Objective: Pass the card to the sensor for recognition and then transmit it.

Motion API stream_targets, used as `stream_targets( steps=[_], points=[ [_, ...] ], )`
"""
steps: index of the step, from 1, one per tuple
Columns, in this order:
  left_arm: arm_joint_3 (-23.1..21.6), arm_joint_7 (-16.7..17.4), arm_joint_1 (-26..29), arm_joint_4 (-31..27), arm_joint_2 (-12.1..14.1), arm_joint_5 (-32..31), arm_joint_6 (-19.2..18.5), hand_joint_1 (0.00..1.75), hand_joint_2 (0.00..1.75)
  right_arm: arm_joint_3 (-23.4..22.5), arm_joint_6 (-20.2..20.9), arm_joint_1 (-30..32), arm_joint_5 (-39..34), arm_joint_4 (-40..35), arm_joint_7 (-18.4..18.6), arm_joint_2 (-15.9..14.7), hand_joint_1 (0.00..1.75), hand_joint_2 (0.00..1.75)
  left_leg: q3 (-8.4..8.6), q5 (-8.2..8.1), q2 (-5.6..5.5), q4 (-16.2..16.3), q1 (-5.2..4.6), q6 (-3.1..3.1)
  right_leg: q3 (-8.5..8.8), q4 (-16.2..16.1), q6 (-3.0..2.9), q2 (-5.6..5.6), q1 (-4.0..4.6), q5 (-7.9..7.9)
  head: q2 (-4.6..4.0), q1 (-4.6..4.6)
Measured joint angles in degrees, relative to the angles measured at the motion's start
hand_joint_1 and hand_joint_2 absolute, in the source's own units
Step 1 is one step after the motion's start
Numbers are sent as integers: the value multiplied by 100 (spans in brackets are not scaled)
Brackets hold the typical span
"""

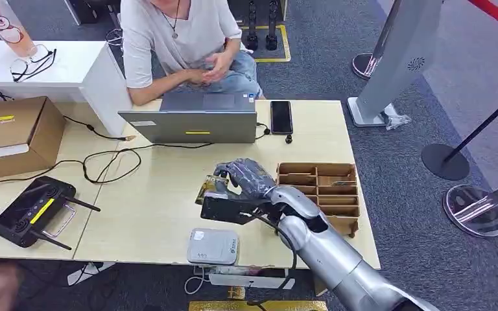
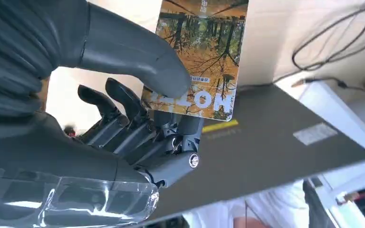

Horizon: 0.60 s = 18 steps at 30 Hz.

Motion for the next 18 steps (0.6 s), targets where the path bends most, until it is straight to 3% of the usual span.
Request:
stream_targets(
  steps=[18],
  points=[
    [4, -46, 1, 0, 4, -11, -7, 0, 0, -474, -1048, 269, 793, -721, -229, -13, 175, 175, -1, 0, -1, 0, 0, 0, 1, 0, 0, -1, 0, 0, 0, 0]
  ],
)
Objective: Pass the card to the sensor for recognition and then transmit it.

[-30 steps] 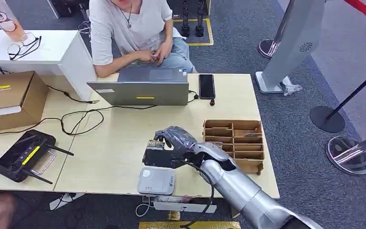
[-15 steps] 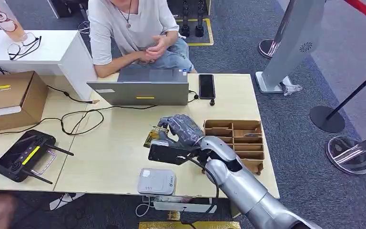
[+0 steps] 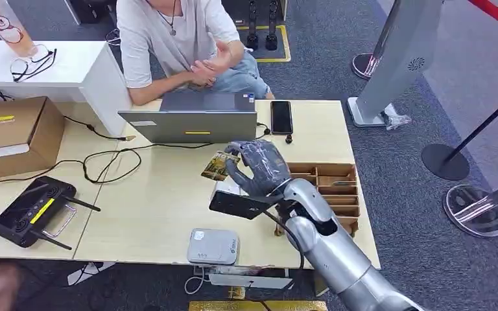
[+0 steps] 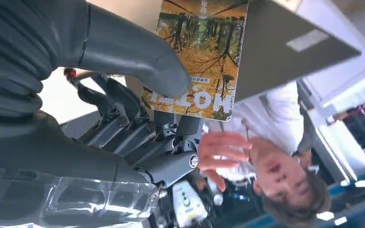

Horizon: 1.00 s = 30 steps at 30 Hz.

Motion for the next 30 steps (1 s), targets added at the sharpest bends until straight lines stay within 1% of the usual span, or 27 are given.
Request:
stream_targets(
  steps=[7, 11, 21, 24, 26, 30],
  points=[
    [4, -35, 2, 0, 0, 2, 2, 0, 0, -118, -488, 8, 254, -7, -114, 44, 175, 175, -1, 0, 0, 0, 0, 0, 0, 0, 0, 0, 0, 0, 0, 0],
    [4, -55, 7, 0, 0, 2, 4, 0, 0, -192, -890, 7, 488, -9, -151, 105, 175, 175, -1, 0, 0, 0, 0, 0, 0, 0, 0, 0, 0, 0, 0, 0],
    [4, -70, 7, 0, -2, -37, 4, 0, 0, -269, -2370, -24, 1583, 74, -129, 258, 175, 175, -1, 0, 0, 0, 0, 0, 0, 0, 0, 0, 0, 0, 0, 0],
    [4, -70, 7, 0, -2, -50, 2, 0, 0, -284, -2704, -56, 1810, 161, -129, 310, 175, 175, -1, 0, 0, 0, 0, 0, 0, 0, 0, 0, 0, 0, 0, 0],
    [4, -70, 7, 0, -2, -50, 2, 0, 0, -293, -2853, -85, 1940, 232, -109, 343, 175, 175, -1, 0, 0, 0, 0, 0, 0, 0, 0, 0, 0, 0, 0, 0],
    [4, -70, 7, 0, -2, -50, 4, 0, 0, -363, -3304, -157, 2383, 418, 11, 431, 175, 175, -1, 0, 0, 0, 0, 0, 1, 1, 0, 0, 0, 0, 0, 0]
  ],
)
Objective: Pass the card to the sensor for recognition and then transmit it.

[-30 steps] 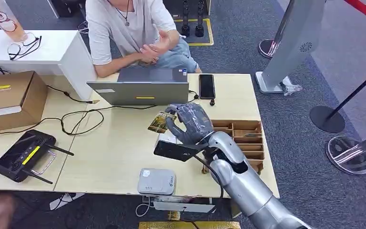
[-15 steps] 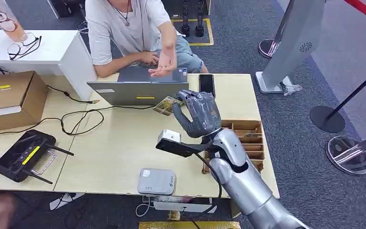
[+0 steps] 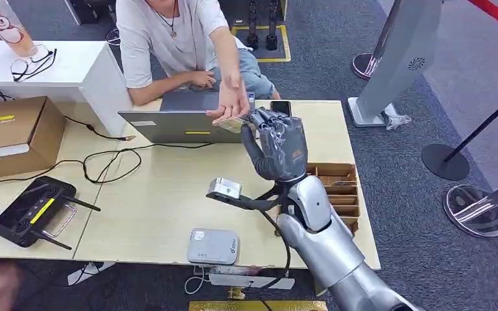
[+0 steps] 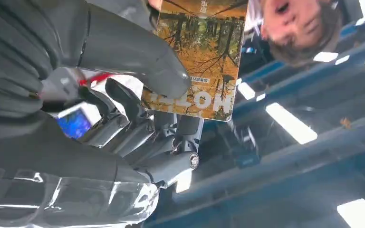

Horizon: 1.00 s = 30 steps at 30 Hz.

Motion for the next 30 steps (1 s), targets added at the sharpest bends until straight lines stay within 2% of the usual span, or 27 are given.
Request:
stream_targets(
  steps=[14, 27, 28, 29, 30],
  points=[
    [0, 7, 1, 0, 0, -17, 2, 0, 0, -286, -104, -154, 1319, 527, 260, 308, 175, 175, -1, 0, 0, 0, 0, 0, 0, 0, 0, 0, 0, 0, 0, 0],
    [2, 7, 5, 0, 0, -33, 24, 0, 0, -201, 13, -469, 1639, 1388, 445, 487, 175, 175, -1, 1, 0, 0, 0, -1, 0, 0, 0, 0, 0, 0, 0, 2],
    [2, 7, 5, 0, 0, -33, 26, 0, 0, -190, 42, -479, 1639, 1418, 459, 490, 147, 175, -1, 1, -1, 0, 0, -1, 0, 0, 0, -1, 0, 0, 0, 0],
    [2, 7, 6, 0, 0, -28, 33, 0, 0, -181, 61, -490, 1632, 1455, 467, 496, 0, 175, -1, 1, -1, 0, 0, -1, 0, 0, 0, 0, 0, 0, 0, 0],
    [2, 4, 6, 0, 0, -26, 37, 0, 0, -173, 92, -495, 1623, 1477, 479, 500, 0, 175, -1, 1, -1, 0, 0, -1, 0, 0, 0, 0, 0, 0, 0, 0]
  ],
)
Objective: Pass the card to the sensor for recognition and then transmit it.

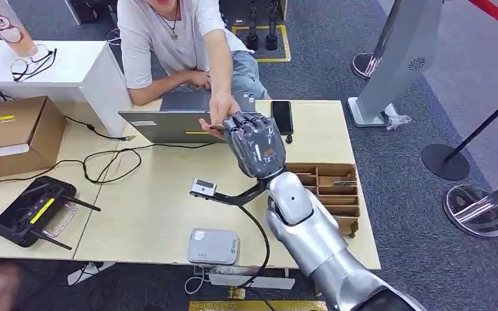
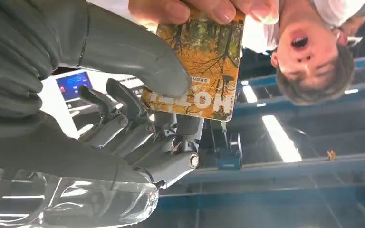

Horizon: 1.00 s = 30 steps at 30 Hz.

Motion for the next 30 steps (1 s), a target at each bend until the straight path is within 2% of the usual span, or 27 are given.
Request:
stream_targets(
  steps=[6, 18, 30],
  points=[
    [2, -15, 12, 0, 2, -2, -11, 0, 0, 26, 151, -6, -52, 114, 46, 31, 0, 175, 0, 0, 0, 0, 0, 0, 0, 0, 0, 0, 0, 0, 0, 0],
    [2, -68, 74, 0, 17, -7, -37, 0, 0, 55, 192, -25, -81, 166, 66, 35, 0, 175, 0, 0, 0, 0, 0, 0, 0, 0, 0, 0, 0, 0, 0, 0],
    [7, 31, 71, 0, 0, 0, 15, 0, 0, 68, 192, -33, -85, 164, 85, 35, 0, 175, 0, 0, 0, 0, 0, 0, -1, 0, 0, 0, 0, 0, 0, 0]
  ],
)
